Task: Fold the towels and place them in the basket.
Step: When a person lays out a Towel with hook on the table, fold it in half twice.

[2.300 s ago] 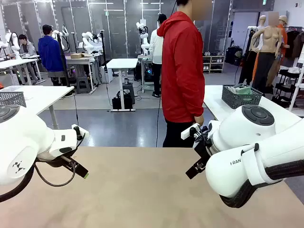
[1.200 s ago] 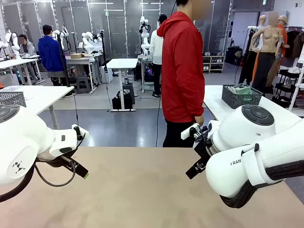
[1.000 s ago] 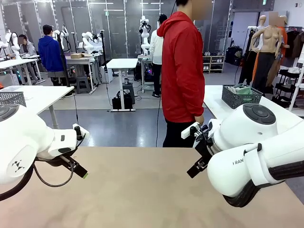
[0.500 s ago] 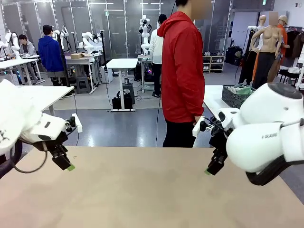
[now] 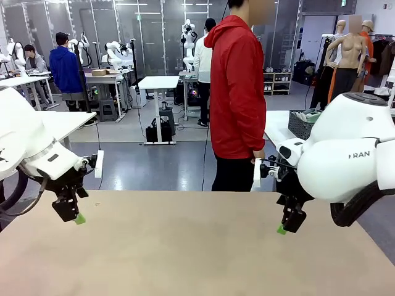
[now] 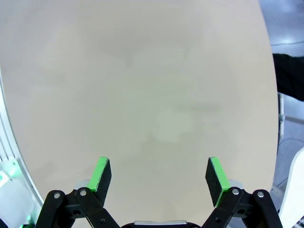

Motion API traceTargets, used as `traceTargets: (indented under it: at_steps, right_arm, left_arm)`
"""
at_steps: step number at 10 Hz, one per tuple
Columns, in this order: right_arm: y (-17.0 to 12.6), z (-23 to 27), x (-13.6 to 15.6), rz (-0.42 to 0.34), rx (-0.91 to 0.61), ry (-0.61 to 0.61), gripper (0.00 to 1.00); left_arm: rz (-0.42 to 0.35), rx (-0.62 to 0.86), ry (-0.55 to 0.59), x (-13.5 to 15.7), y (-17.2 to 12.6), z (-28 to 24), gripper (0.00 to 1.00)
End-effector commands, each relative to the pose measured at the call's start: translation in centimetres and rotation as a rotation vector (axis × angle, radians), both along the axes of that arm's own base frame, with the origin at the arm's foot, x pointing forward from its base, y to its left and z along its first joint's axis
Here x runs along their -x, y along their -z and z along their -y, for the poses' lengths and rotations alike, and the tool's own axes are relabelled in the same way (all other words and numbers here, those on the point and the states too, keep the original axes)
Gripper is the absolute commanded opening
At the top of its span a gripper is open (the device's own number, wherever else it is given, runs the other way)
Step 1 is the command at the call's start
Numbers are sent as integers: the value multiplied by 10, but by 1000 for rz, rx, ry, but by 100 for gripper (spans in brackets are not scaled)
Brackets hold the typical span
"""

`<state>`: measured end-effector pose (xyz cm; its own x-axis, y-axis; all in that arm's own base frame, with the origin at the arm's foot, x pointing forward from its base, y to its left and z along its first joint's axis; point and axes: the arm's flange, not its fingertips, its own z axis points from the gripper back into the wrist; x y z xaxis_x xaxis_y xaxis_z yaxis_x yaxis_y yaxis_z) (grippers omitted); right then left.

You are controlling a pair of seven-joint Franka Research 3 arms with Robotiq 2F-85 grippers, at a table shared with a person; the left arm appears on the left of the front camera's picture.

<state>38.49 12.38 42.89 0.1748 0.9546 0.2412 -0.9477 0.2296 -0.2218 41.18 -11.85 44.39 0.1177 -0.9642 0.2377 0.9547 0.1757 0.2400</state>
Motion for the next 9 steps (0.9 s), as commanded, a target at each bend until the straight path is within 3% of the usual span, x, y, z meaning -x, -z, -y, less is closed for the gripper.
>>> traceTargets:
  at_steps: [1,3,5,6,7,9]
  right_arm:
    - [1,-1,-5,-16,16,-99,100]
    - [2,-3,-6,-25,20,-175,100]
    - [6,-7,-9,-45,36,-172,100]
    - [6,-10,-11,-27,47,-97,100]
    - [5,-8,-1,-25,29,-157,100]
    - [5,-8,-1,-25,29,-157,100]
  left_arm:
    - [-7,18,120,-6,-4,-11,100]
    - [-3,21,146,-7,-2,-10,100]
    - [-15,-52,120,-6,1,-2,100]
    - [10,8,138,-2,2,-6,100]
    - [10,8,138,-2,2,-6,100]
    - [10,8,138,-2,2,-6,100]
